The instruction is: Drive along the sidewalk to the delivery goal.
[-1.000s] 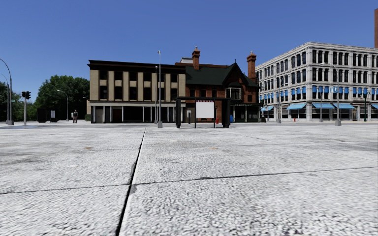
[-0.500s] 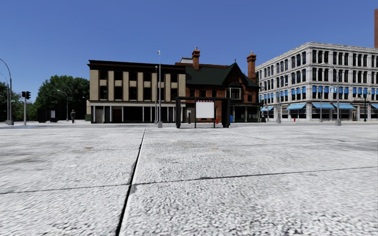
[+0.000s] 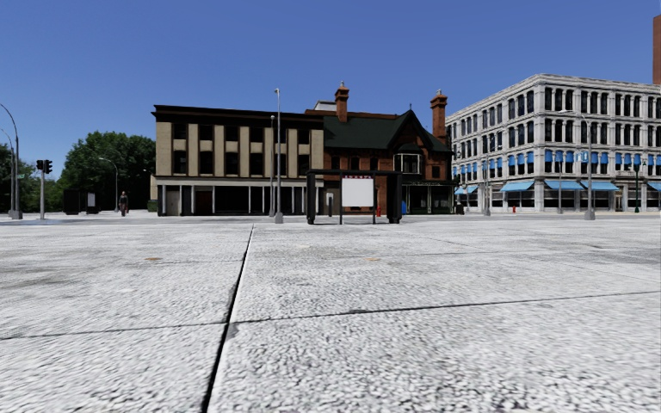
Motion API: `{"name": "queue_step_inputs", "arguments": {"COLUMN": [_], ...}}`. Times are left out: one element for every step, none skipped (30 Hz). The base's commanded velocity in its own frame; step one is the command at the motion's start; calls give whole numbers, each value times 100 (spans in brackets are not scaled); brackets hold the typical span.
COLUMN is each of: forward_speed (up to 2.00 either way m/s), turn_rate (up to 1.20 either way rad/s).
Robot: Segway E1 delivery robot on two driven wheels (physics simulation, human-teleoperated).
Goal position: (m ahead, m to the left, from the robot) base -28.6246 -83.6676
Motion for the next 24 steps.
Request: {"name": "queue_step_inputs", "arguments": {"forward_speed": [0,0,0,0,0,0,0,0,0,0,0,0,0,0,0,0,0,0,0,0,0,0,0,0], "turn_rate": [0,0,0,-24,-46,-54,-57,-57,-57,-57,0,0,0,0,0,0,0,0,-9,-34,-51,-51,-56,-58]}}
